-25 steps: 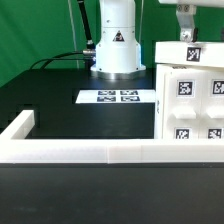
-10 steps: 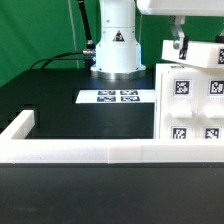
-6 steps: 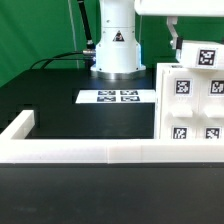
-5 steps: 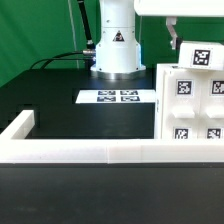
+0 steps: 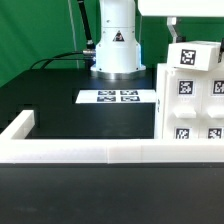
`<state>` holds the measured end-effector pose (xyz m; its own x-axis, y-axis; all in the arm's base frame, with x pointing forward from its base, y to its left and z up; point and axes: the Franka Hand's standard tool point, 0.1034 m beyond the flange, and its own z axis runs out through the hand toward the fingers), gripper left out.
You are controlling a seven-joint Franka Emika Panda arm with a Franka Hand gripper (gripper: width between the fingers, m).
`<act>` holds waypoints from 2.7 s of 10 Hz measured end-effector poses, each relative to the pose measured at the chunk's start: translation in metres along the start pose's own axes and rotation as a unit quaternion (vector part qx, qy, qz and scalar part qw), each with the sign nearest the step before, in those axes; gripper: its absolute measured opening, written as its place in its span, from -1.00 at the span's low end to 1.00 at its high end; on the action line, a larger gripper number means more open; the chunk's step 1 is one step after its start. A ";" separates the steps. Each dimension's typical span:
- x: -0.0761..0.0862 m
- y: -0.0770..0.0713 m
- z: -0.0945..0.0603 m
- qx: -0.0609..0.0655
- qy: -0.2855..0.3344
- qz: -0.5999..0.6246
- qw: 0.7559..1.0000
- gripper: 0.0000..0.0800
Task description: Assemble cabinet
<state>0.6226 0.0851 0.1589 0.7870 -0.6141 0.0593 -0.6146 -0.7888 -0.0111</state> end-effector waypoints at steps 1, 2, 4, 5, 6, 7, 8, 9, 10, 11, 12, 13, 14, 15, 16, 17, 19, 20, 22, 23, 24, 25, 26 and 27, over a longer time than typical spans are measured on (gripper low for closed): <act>0.000 0.000 0.000 0.000 0.000 0.032 0.999 0.39; 0.000 0.000 0.000 0.000 0.000 0.047 0.999 0.39; 0.003 0.002 0.002 0.018 -0.005 0.164 0.986 0.39; 0.003 0.003 0.002 0.017 -0.006 0.191 0.981 0.39; 0.002 0.003 0.002 0.018 -0.009 0.244 0.970 0.39; 0.003 0.004 0.002 0.020 -0.013 0.294 0.956 0.39; 0.003 0.004 0.002 0.021 -0.015 0.338 0.941 0.39; 0.003 0.004 0.002 0.023 -0.018 0.370 0.928 0.39; 0.003 0.004 0.002 0.024 -0.023 0.410 0.912 0.39; 0.003 0.004 0.002 0.024 -0.024 0.434 0.900 0.39; 0.003 0.004 0.002 0.023 -0.025 0.464 0.885 0.39; 0.003 0.004 0.003 0.024 -0.030 0.496 0.867 0.39; 0.003 0.004 0.003 0.023 -0.033 0.535 0.844 0.39; 0.003 0.003 0.003 0.024 -0.035 0.569 0.821 0.39; 0.002 0.003 0.003 0.023 -0.038 0.586 0.809 0.39; 0.002 0.002 0.002 0.025 -0.043 0.595 0.802 0.39; 0.002 0.001 0.002 0.033 -0.055 0.615 0.786 0.39; 0.002 0.000 0.002 0.034 -0.058 0.613 0.787 0.46; 0.001 -0.002 -0.001 0.041 -0.063 0.591 0.803 0.85; 0.002 -0.004 -0.006 0.046 -0.066 0.592 0.802 0.85; 0.002 -0.006 -0.011 0.051 -0.069 0.591 0.802 0.97; 0.003 -0.007 -0.015 0.055 -0.070 0.588 0.804 0.99; 0.005 -0.009 -0.019 0.060 -0.072 0.588 0.803 0.99; 0.005 -0.010 -0.019 0.062 -0.074 0.581 0.808 0.99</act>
Offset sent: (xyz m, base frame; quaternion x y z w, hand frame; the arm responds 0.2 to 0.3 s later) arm -0.0066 -0.0170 -0.0030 0.0248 0.0182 0.2830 0.9586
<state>0.6313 0.0904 0.1780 -0.3152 -0.9310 -0.1839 -0.9401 0.3328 -0.0734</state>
